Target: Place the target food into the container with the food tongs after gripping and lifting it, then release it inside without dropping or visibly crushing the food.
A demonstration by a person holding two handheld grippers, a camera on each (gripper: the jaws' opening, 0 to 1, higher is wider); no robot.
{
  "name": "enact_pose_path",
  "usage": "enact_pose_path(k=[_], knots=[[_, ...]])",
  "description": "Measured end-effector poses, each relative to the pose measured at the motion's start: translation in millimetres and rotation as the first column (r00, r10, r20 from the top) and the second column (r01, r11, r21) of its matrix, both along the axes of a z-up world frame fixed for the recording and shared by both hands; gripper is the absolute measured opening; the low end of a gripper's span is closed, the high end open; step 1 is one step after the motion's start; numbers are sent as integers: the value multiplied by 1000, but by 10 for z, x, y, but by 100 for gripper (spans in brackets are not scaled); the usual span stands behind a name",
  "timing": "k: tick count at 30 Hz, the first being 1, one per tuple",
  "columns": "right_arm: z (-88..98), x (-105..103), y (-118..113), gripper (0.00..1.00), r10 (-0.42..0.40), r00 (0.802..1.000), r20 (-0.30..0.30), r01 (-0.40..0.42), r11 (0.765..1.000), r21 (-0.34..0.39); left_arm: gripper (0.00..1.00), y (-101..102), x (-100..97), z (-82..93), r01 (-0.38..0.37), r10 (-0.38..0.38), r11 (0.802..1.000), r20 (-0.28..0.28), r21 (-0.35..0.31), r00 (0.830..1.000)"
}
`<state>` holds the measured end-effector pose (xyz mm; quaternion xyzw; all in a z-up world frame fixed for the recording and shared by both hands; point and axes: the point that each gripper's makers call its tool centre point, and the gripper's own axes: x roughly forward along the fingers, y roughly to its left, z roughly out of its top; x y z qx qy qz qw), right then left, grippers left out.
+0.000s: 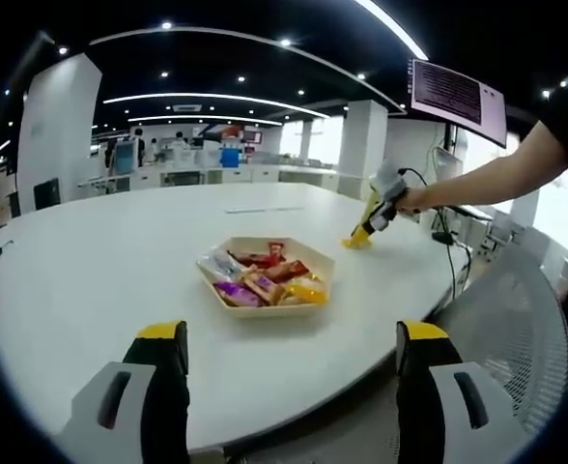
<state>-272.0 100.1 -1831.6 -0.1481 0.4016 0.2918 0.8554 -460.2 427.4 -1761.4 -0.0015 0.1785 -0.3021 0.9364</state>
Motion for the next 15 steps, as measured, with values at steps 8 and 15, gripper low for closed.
enact_pose_path(k=[8,15], knots=[[27,-33,-51,20,-36,999,4,36,999,-10,85,-13,-11,-8,9,-9,1000,-6,0,1000],[73,-101,-97,21,-54,998,-10,54,998,-9,84,-29,-22,-7,22,-22,1000,-7,-8,1000]])
